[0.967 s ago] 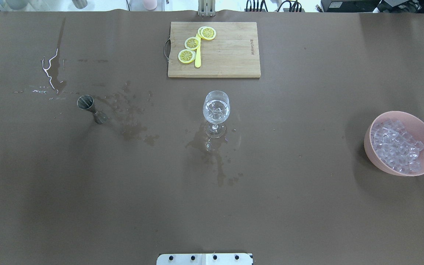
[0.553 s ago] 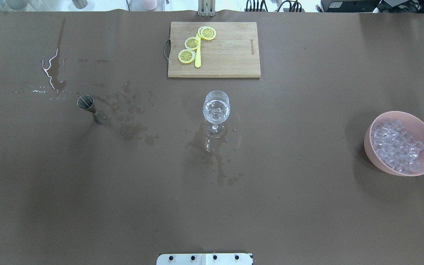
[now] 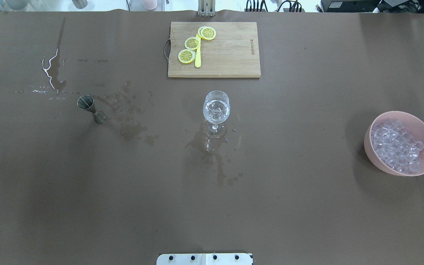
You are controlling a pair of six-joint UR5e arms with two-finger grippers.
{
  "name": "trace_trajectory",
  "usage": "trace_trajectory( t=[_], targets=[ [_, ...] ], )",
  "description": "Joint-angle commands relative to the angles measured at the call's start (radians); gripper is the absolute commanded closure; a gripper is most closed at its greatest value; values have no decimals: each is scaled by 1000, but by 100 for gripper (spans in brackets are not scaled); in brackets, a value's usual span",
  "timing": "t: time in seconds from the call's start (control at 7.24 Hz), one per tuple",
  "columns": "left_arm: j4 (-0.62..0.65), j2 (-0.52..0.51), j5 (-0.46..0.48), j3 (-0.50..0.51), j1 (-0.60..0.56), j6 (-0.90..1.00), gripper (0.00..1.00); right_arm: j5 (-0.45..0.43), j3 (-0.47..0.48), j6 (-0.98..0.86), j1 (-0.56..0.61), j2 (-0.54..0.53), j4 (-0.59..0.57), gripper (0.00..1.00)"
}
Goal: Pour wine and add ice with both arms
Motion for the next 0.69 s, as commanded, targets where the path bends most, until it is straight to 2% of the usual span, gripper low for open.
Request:
trace_trajectory(
  t=[0.0, 0.55],
  targets=[
    [0, 0, 0, 0, 0, 0, 2, 0, -2, 0, 0, 1, 0, 0],
    [0, 2, 0, 2, 0, 0, 2, 3, 5, 0, 6, 10, -4, 0]
  ],
)
